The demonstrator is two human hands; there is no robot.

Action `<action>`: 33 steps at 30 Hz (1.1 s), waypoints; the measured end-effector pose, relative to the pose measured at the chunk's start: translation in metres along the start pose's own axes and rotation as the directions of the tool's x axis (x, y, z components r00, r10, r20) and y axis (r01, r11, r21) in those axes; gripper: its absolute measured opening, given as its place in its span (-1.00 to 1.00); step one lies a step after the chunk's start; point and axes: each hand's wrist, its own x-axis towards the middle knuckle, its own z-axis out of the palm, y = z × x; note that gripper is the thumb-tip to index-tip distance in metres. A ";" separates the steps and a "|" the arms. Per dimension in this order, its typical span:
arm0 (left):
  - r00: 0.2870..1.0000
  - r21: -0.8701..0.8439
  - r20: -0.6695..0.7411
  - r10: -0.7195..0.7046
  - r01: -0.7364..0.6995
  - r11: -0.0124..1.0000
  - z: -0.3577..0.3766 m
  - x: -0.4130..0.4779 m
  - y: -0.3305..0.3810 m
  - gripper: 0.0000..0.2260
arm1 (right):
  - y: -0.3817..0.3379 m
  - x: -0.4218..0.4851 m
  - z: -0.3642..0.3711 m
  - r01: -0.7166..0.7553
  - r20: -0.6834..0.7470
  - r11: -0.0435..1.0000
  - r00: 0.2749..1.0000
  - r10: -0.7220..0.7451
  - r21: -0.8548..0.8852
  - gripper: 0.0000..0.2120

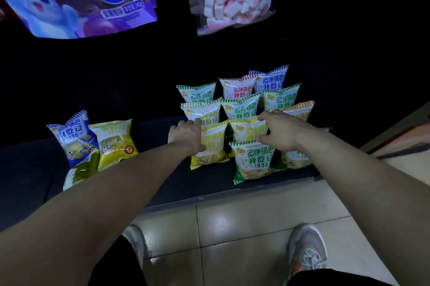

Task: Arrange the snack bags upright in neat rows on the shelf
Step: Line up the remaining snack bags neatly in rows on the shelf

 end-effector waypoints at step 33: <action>0.955 -0.407 0.061 -0.291 0.290 0.866 0.043 -0.128 -0.348 -0.27 | -0.376 0.187 0.194 0.018 0.042 0.960 0.999 -0.031 0.278 -0.25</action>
